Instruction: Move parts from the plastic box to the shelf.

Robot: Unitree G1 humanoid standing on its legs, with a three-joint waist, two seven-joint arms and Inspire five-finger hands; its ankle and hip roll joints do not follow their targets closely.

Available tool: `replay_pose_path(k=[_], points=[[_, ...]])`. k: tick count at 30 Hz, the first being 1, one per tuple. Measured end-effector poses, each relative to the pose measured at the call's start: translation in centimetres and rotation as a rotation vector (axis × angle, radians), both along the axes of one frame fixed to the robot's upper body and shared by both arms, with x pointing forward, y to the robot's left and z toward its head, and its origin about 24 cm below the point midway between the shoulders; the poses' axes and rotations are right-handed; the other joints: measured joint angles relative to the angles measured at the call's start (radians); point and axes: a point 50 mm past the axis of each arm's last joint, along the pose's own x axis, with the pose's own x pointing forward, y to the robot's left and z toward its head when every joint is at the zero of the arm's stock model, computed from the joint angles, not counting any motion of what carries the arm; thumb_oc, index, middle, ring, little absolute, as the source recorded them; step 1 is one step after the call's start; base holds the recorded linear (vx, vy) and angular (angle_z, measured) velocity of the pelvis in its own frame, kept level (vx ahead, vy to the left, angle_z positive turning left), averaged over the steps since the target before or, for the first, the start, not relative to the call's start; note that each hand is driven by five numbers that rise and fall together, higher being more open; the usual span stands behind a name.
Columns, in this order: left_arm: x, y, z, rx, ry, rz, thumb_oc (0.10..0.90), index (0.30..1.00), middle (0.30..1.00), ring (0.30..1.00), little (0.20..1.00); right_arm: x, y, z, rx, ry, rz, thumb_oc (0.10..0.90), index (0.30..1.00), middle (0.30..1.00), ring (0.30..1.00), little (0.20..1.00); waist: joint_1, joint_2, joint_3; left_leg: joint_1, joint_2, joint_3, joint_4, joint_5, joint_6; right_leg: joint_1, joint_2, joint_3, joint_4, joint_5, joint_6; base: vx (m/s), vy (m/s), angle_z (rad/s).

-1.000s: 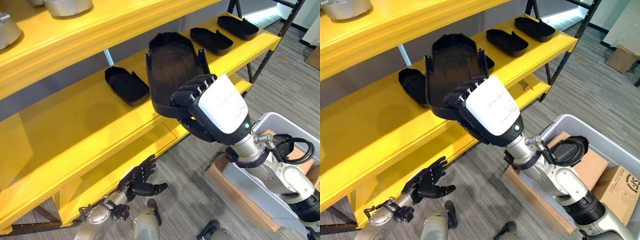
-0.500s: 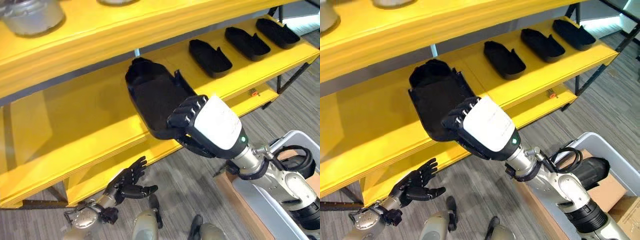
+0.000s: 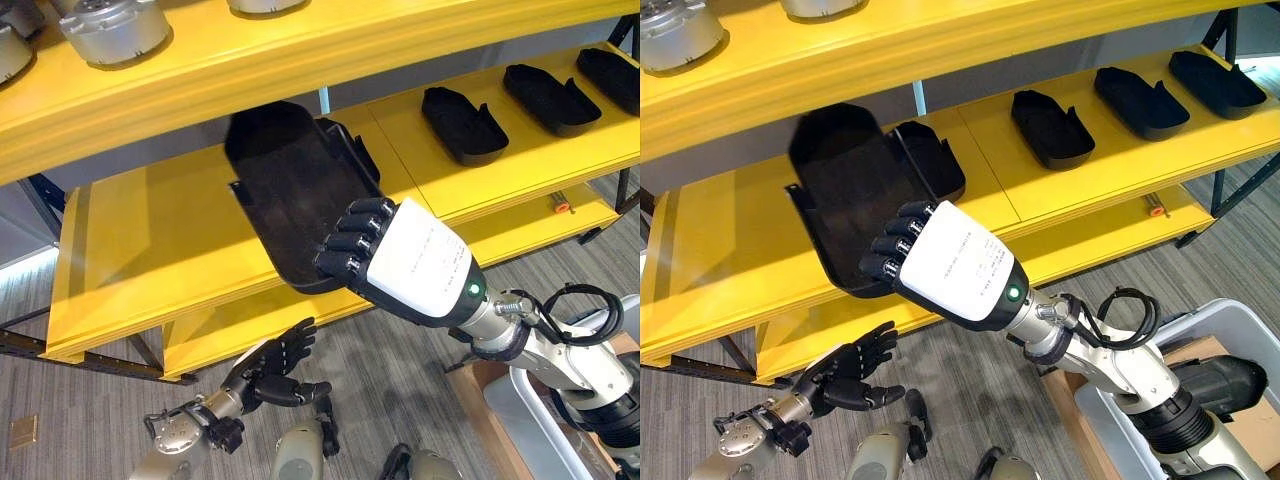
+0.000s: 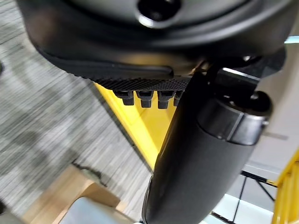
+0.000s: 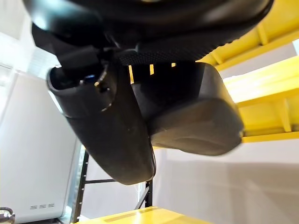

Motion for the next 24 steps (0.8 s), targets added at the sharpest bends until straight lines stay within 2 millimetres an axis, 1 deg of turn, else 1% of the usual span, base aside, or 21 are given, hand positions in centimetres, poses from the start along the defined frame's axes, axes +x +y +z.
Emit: replay_pose_path(k=[1,2,3,4,5,6,7,8,9,10,11,12,13,14,15,16,17,18,20,21,24], points=[[0.0,-0.1,-0.1,-0.002,0.003,-0.001,0.9,1.0,1.0,1.0,1.0,0.0,0.1,-0.2,-0.011,-0.001,0.002,0.4,0.3,0.3,0.3,0.3,-0.001,-0.01,-0.001,0.001,0.008,0.027,0.024,-0.035,0.011,-0.004,-0.021,-0.003,0.001,0.002,-0.004,0.07,0.276,-0.08],[0.1,-0.2,-0.2,-0.003,0.008,-0.004,0.9,1.0,1.0,1.0,1.0,-0.1,0.2,-0.5,-0.024,0.005,0.003,0.4,0.3,0.3,0.3,0.3,-0.001,-0.027,-0.001,-0.013,0.031,0.041,0.113,-0.083,0.018,-0.006,-0.047,0.0,0.003,0.007,-0.006,0.09,0.324,-0.17],[0.1,-0.2,-0.4,-0.001,0.022,-0.004,0.9,1.0,1.0,1.0,1.0,-0.2,0.3,-0.8,-0.045,0.01,0.009,0.4,0.3,0.3,0.3,0.3,-0.003,-0.045,-0.009,-0.018,0.068,0.031,0.197,-0.108,-0.006,-0.003,-0.065,0.009,0.001,0.013,-0.001,0.08,0.357,-0.15],[0.1,-0.3,-0.6,0.0,0.031,-0.008,0.9,1.0,1.0,1.0,1.0,-0.3,0.3,-0.9,-0.059,0.015,0.014,0.4,0.3,0.3,0.3,0.3,-0.014,-0.055,-0.021,-0.016,0.104,0.005,0.235,-0.121,-0.03,-0.001,-0.079,0.012,0.001,0.017,0.002,0.08,0.42,-0.04],[0.2,-0.6,-0.7,-0.003,0.035,-0.014,0.9,1.0,1.0,1.0,1.0,-0.3,0.1,-1.0,-0.083,0.02,0.011,0.4,0.3,0.3,0.3,0.3,-0.027,-0.06,-0.033,0.001,0.141,-0.016,0.257,-0.116,-0.053,-0.001,-0.097,0.015,0.016,0.018,0.004,0.07,0.408,0.07],[0.3,-0.7,-0.7,-0.009,0.034,-0.017,0.9,1.0,1.0,1.0,1.0,-0.3,0.1,-1.1,-0.092,0.024,0.008,0.4,0.3,0.3,0.3,0.3,-0.032,-0.062,-0.038,0.007,0.169,-0.035,0.26,-0.109,-0.066,-0.004,-0.11,0.021,0.026,0.019,0.005,0.08,0.495,0.03],[0.3,-1.0,-0.8,-0.012,0.036,-0.023,0.9,1.0,1.0,1.0,1.0,-0.3,0.1,-1.3,-0.107,0.035,0.003,0.4,0.3,0.3,0.3,0.3,-0.037,-0.067,-0.044,0.022,0.206,-0.053,0.259,-0.092,-0.09,-0.008,-0.131,0.028,0.038,0.02,0.007,0.08,0.487,0.05],[0.3,-1.1,-0.9,-0.012,0.041,-0.032,0.9,1.0,1.0,1.0,1.0,-0.2,0.2,-1.4,-0.108,0.049,0.0,0.4,0.3,0.3,0.3,0.3,-0.05,-0.069,-0.056,0.021,0.237,-0.067,0.258,-0.077,-0.108,-0.017,-0.153,0.03,0.048,0.026,0.019,0.1,0.579,0.08],[0.4,-1.5,-1.2,-0.011,0.05,-0.047,0.9,1.0,1.0,1.0,1.0,-0.2,0.0,-1.4,-0.107,0.065,0.0,0.4,0.3,0.3,0.3,0.3,-0.057,-0.063,-0.062,0.024,0.251,-0.053,0.253,-0.056,-0.114,-0.027,-0.175,0.029,0.069,0.03,0.032,0.12,0.66,0.15],[0.4,-1.8,-1.4,-0.016,0.056,-0.054,0.9,1.0,1.0,1.0,1.0,-0.2,-0.1,-1.3,-0.104,0.075,-0.001,0.4,0.3,0.3,0.3,0.3,-0.06,-0.058,-0.065,0.034,0.245,-0.052,0.237,-0.015,-0.099,-0.031,-0.196,0.036,0.083,0.033,0.046,0.13,0.588,0.22],[0.3,-2.6,-1.6,-0.048,0.062,-0.057,0.9,1.0,1.0,1.0,1.0,0.0,-0.4,-1.4,-0.112,0.086,-0.014,0.4,0.3,0.3,0.3,0.3,-0.068,-0.015,-0.091,0.04,0.237,-0.051,0.21,0.071,-0.072,-0.038,-0.212,0.046,0.101,0.049,0.076,0.1,0.462,0.37],[0.2,-2.7,-1.7,-0.049,0.067,-0.055,0.9,1.0,1.0,1.0,1.0,0.1,-0.5,-1.6,-0.112,0.1,-0.028,0.4,0.3,0.3,0.3,0.3,-0.079,-0.018,-0.093,0.057,0.203,-0.045,0.2,0.028,-0.08,-0.037,-0.231,0.054,0.119,0.053,0.087,0.11,0.352,0.73],[0.6,-2.6,-1.5,-0.039,0.057,-0.055,0.9,1.0,1.0,1.0,1.0,0.6,-0.4,-2.1,-0.098,0.131,-0.051,0.4,0.3,0.3,0.3,0.3,-0.091,-0.037,-0.093,0.066,0.149,-0.042,0.165,0.019,-0.066,-0.076,-0.279,0.095,0.182,0.078,0.069,0.13,0.412,0.86],[1.0,-2.4,-1.2,-0.035,0.041,-0.051,0.9,1.0,1.0,1.0,1.0,1.1,-0.5,-2.2,-0.105,0.146,-0.077,0.4,0.3,0.3,0.3,0.3,-0.079,-0.028,-0.092,0.067,0.131,-0.043,0.121,0.016,-0.064,-0.111,-0.263,0.122,0.171,0.025,0.099,0.17,0.459,0.96],[1.1,-1.8,-0.9,-0.021,0.029,-0.041,0.9,1.0,1.0,1.0,1.0,1.5,-0.6,-2.2,-0.1,0.159,-0.096,0.4,0.3,0.3,0.3,0.3,-0.069,-0.037,-0.095,0.061,0.1,-0.04,0.087,0.01,-0.07,-0.104,-0.218,0.135,0.064,0.044,0.094,0.12,0.319,0.96],[1.2,-1.7,-0.9,-0.018,0.03,-0.037,0.9,1.0,1.0,1.0,1.0,1.7,-0.8,-2.3,-0.096,0.167,-0.117,0.4,0.3,0.3,0.3,0.3,-0.081,-0.035,-0.096,0.055,0.085,-0.051,0.075,-0.002,-0.077,-0.086,-0.205,0.165,0.044,0.075,0.139,0.09,0.211,0.98],[1.2,-1.7,-0.9,-0.018,0.03,-0.035,0.9,1.0,1.0,1.0,1.0,1.9,-1.0,-2.5,-0.092,0.178,-0.14,0.4,0.3,0.3,0.3,0.3,-0.08,-0.029,-0.098,0.058,0.077,-0.058,0.061,-0.018,-0.098,-0.08,-0.215,0.152,0.039,0.086,0.158,0.07,0.142,0.64],[0.5,-1.2,-1.2,-0.011,0.051,-0.029,0.9,1.0,1.0,1.0,1.0,2.6,-1.3,-3.1,-0.077,0.213,-0.188,0.4,0.3,0.3,0.3,0.3,-0.042,-0.031,-0.098,0.055,0.063,-0.051,0.078,-0.037,-0.114,-0.07,-0.231,0.152,0.012,0.097,0.165,0.07,0.255,0.26],[-0.7,-0.7,-2.0,0.01,0.107,-0.031,0.9,1.0,1.0,1.0,1.0,3.0,-1.4,-3.6,-0.06,0.236,-0.218,0.4,0.3,0.3,0.3,0.3,-0.032,-0.037,-0.096,0.045,0.045,-0.05,0.119,-0.069,-0.109,-0.049,-0.243,0.153,-0.017,0.117,0.165,0.12,0.292,0.08],[-1.3,-0.5,-2.3,0.016,0.135,-0.036,0.9,1.0,1.0,1.0,1.0,3.0,-1.4,-3.7,-0.051,0.245,-0.23,0.4,0.3,0.3,0.3,0.3,-0.031,-0.038,-0.096,0.034,0.042,-0.063,0.143,-0.096,-0.105,-0.024,-0.25,0.137,-0.046,0.135,0.176,0.12,0.178,0.14],[-2.0,-0.2,-2.7,0.018,0.159,-0.033,0.9,1.0,1.0,1.0,1.0,2.9,-1.3,-4.0,-0.041,0.269,-0.241,0.4,0.3,0.3,0.3,0.3,-0.018,-0.047,-0.096,0.023,0.035,-0.063,0.171,-0.123,-0.092,0.01,-0.245,0.134,-0.124,0.189,0.161,0.07,0.117,0.03]])
